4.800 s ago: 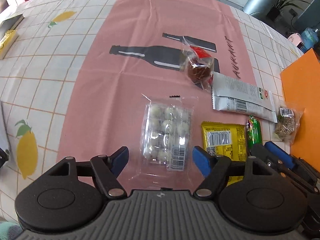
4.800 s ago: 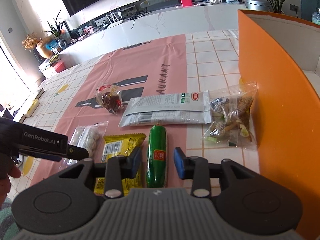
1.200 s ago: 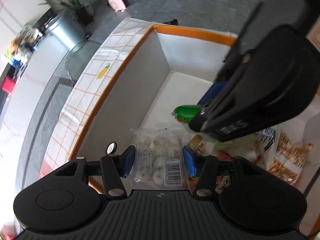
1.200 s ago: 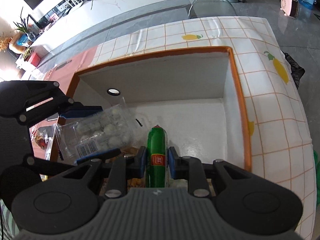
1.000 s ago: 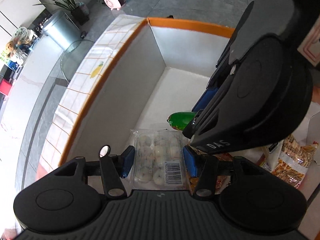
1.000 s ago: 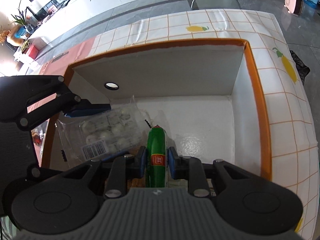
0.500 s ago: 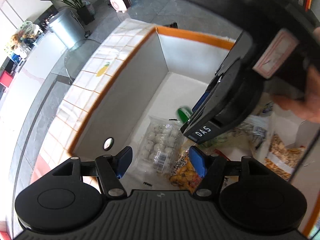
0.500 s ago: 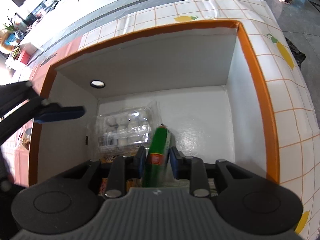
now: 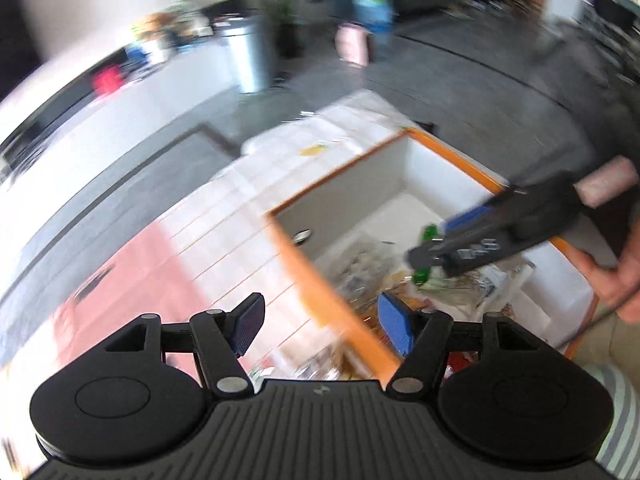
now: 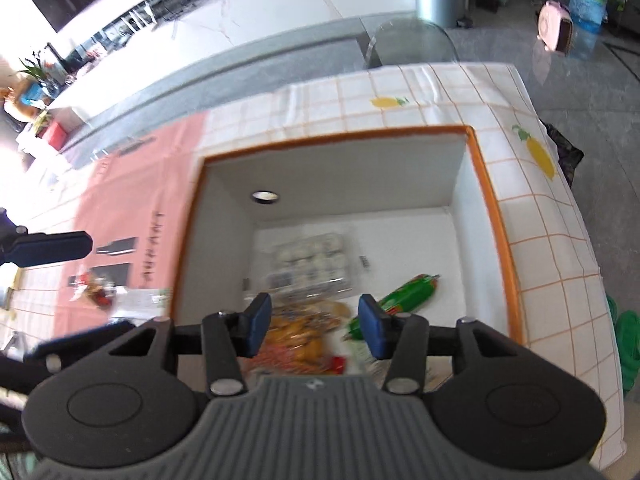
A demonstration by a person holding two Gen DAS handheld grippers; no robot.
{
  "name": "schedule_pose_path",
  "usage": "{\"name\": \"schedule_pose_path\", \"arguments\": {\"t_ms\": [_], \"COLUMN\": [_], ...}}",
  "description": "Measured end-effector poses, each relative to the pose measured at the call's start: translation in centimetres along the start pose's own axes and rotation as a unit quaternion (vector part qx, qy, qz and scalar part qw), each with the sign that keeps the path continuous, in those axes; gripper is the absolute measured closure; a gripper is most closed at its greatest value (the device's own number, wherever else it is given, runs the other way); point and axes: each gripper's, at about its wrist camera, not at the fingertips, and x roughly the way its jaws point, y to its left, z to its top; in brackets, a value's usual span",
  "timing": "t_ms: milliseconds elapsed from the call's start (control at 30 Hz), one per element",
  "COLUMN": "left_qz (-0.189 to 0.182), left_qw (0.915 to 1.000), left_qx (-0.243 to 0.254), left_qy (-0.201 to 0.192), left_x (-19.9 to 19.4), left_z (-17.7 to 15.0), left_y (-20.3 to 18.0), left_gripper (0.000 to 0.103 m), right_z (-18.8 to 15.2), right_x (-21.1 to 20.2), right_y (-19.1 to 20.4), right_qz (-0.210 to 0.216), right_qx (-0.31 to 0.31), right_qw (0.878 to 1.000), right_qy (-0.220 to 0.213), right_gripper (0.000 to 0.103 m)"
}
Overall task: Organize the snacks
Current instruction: 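Withdraw both tools from the box back over the remaining snacks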
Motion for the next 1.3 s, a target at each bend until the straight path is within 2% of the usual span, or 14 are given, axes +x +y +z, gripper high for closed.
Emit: {"name": "schedule_pose_path", "arguments": {"t_ms": [100,167,300,333,433,500,600,900,1067,1300], "left_qz": [0.02,0.017,0.031,0.036,0.049,0.061,0.074,0.064,0.053,0.033], "left_qw": [0.9977,0.994,0.9833,0.9797,0.9685,0.9637,0.958,0.9506,0.9493,0.9345], "left_qx": [-0.064,-0.107,-0.178,-0.196,-0.243,-0.259,-0.277,-0.304,-0.309,-0.352], "left_qy": [-0.006,-0.011,-0.023,-0.024,-0.024,-0.023,-0.018,-0.008,0.015,0.037], "left_x": [-2.3,-3.6,-5.7,-6.3,-7.2,-7.5,-7.6,-6.3,-4.5,-2.2], "left_z": [-2.1,-3.5,-7.1,-8.0,-10.9,-12.4,-14.3,-18.4,-19.6,-20.8], "left_y": [1.4,2.4,4.2,4.6,6.0,6.5,7.3,8.0,7.9,8.7], "left_gripper": [0.025,0.025,0.023,0.022,0.022,0.022,0.022,0.021,0.018,0.017], "right_z": [-1.1,-2.2,-4.7,-5.4,-7.5,-8.9,-10.9,-15.5,-16.3,-16.0], "right_x": [-2.0,-3.3,-5.0,-5.1,-4.9,-4.4,-3.6,-0.5,1.2,3.6], "right_y": [2.2,4.1,7.7,8.4,10.6,11.8,13.5,17.4,18.7,18.9], "right_qz": [0.011,0.022,0.043,0.048,0.059,0.056,0.025,-0.05,-0.075,-0.117], "right_qx": [-0.002,-0.008,-0.02,-0.021,-0.017,-0.018,-0.03,-0.096,-0.13,-0.158], "right_qw": [1.0,0.999,0.996,0.995,0.994,0.994,0.994,0.981,0.975,0.969], "right_qy": [-0.023,-0.042,-0.076,-0.081,-0.087,-0.09,-0.1,-0.158,-0.165,-0.152], "right_gripper": [0.056,0.056,0.052,0.049,0.049,0.048,0.048,0.049,0.049,0.049]}}
